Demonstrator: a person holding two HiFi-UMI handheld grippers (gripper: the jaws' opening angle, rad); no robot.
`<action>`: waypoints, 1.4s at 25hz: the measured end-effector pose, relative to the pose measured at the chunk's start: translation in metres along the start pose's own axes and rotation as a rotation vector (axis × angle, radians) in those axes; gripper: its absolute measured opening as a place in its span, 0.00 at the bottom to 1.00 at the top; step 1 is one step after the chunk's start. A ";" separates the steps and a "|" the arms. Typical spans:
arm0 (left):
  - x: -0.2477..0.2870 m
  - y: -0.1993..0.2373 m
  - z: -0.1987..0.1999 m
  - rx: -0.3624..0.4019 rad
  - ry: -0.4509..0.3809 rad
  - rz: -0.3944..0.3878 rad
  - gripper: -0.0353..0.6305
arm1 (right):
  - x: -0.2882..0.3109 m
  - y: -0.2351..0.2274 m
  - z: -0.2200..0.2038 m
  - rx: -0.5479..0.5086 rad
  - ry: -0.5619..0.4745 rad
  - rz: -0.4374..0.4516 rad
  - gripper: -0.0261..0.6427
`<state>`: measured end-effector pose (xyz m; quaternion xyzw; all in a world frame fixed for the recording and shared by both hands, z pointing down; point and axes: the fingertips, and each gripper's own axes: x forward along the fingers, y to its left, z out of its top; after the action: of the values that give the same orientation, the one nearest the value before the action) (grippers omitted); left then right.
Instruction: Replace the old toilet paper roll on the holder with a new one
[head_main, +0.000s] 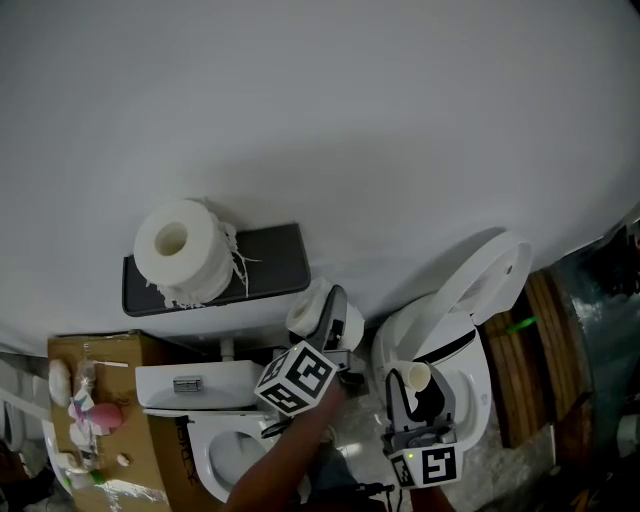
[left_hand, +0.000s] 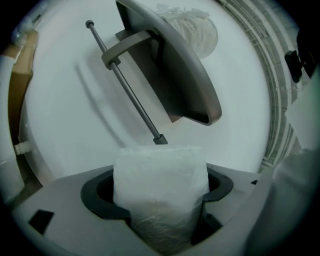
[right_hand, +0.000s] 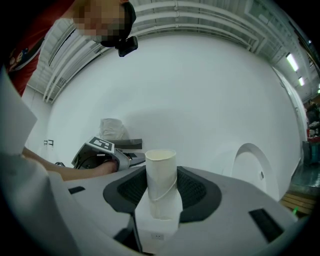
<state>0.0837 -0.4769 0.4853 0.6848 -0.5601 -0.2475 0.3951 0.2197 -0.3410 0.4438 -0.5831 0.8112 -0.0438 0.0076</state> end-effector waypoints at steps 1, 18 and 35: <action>0.005 -0.001 0.002 -0.024 -0.013 -0.001 0.71 | 0.000 -0.002 -0.003 0.001 0.007 -0.002 0.32; 0.022 0.004 0.045 -0.304 -0.269 -0.099 0.71 | 0.008 -0.012 -0.021 0.000 0.046 0.007 0.32; -0.004 0.050 0.111 -0.541 -0.511 -0.139 0.71 | 0.024 0.013 -0.022 -0.014 0.055 0.069 0.32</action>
<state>-0.0328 -0.5059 0.4631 0.5083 -0.5072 -0.5753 0.3916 0.1980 -0.3584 0.4651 -0.5536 0.8309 -0.0538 -0.0171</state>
